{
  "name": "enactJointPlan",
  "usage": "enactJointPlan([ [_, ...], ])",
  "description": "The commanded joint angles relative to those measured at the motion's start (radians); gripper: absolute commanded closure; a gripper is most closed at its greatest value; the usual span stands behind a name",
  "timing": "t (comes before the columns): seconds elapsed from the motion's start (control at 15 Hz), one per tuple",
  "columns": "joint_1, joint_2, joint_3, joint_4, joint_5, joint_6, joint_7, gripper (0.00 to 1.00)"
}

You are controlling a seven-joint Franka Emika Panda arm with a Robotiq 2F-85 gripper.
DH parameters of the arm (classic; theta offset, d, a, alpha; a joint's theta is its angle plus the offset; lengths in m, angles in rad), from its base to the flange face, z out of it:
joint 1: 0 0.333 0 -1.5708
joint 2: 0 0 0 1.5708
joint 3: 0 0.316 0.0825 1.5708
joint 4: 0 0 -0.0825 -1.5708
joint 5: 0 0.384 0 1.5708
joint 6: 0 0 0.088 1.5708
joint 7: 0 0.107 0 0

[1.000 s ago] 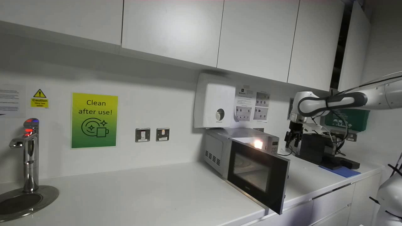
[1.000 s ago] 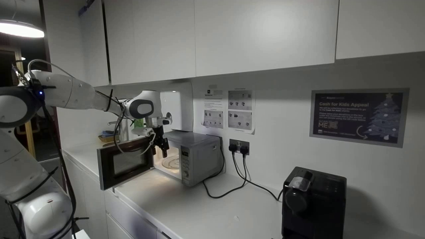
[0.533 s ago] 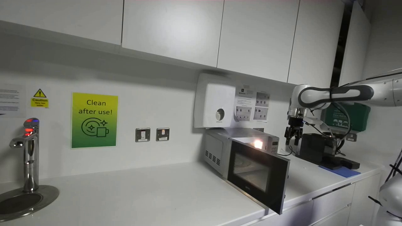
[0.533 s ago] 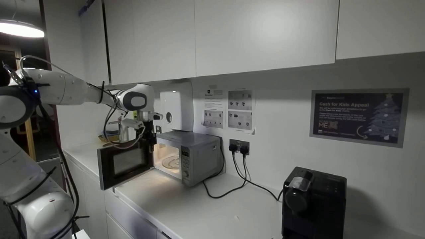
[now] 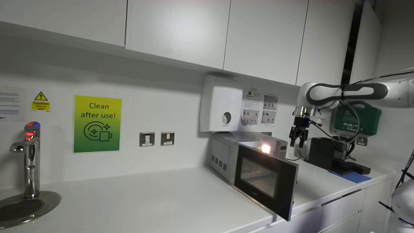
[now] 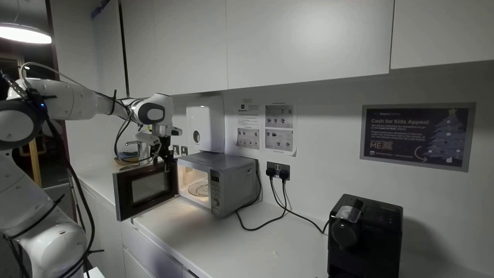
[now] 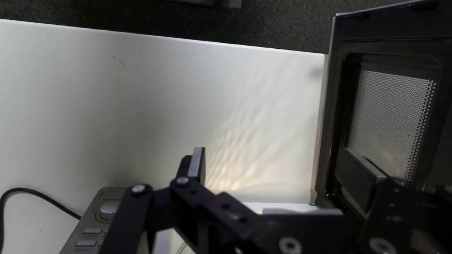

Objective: Close the microwave door fully

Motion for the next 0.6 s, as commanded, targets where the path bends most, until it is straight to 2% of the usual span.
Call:
enactJointPlan([
  [0.0, 0.019, 0.026, 0.016, 0.042, 0.027, -0.04, 0.02, 0.0],
  [0.13, 0.014, 0.006, 0.016, 0.003, 0.007, -0.002, 0.002, 0.0],
  [0.53, 0.015, 0.009, 0.019, 0.0, 0.007, -0.002, 0.002, 0.0],
])
